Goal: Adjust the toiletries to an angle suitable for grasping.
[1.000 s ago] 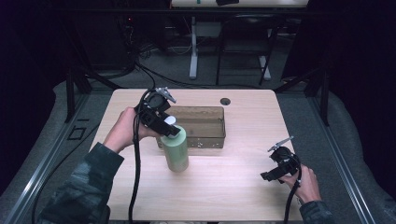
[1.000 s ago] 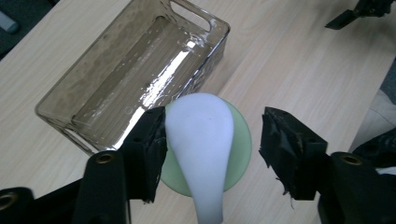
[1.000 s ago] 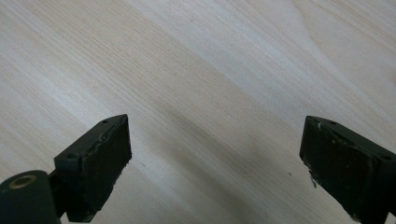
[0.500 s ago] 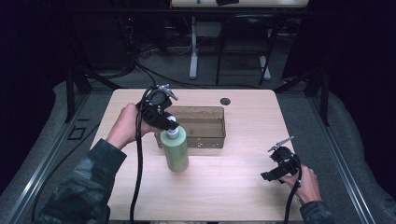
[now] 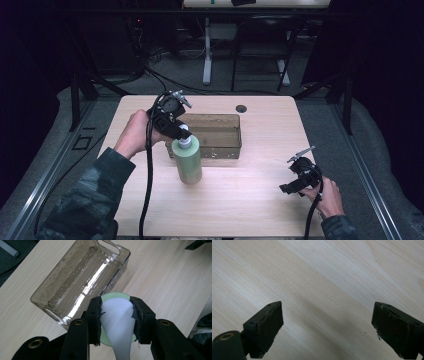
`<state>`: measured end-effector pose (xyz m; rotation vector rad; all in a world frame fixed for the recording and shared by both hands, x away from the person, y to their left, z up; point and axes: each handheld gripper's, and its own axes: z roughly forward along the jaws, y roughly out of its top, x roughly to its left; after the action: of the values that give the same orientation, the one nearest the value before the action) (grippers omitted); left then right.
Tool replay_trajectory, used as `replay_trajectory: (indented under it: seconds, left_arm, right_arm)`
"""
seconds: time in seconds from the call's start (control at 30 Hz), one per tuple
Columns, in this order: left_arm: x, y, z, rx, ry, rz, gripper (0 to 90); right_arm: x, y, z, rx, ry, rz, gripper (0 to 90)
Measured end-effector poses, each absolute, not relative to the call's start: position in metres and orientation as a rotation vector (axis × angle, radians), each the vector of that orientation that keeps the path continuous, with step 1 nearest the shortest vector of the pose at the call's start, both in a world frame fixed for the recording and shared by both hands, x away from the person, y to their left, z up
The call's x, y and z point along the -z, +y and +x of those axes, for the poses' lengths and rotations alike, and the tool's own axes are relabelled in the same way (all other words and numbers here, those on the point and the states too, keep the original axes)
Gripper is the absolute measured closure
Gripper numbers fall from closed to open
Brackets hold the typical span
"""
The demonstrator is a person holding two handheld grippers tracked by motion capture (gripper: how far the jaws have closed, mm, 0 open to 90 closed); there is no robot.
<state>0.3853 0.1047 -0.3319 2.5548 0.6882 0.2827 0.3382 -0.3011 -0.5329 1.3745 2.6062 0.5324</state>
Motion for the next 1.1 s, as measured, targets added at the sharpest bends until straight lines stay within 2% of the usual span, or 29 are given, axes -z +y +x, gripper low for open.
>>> replay_trajectory:
  seconds: [1.1]
  left_arm:
    - [0.3218,0.1114,0.3867,-0.302,0.653,2.594,63.3]
  right_arm:
    - [0.5332,-0.3013,0.3383,-0.538,2.605,1.368,9.9]
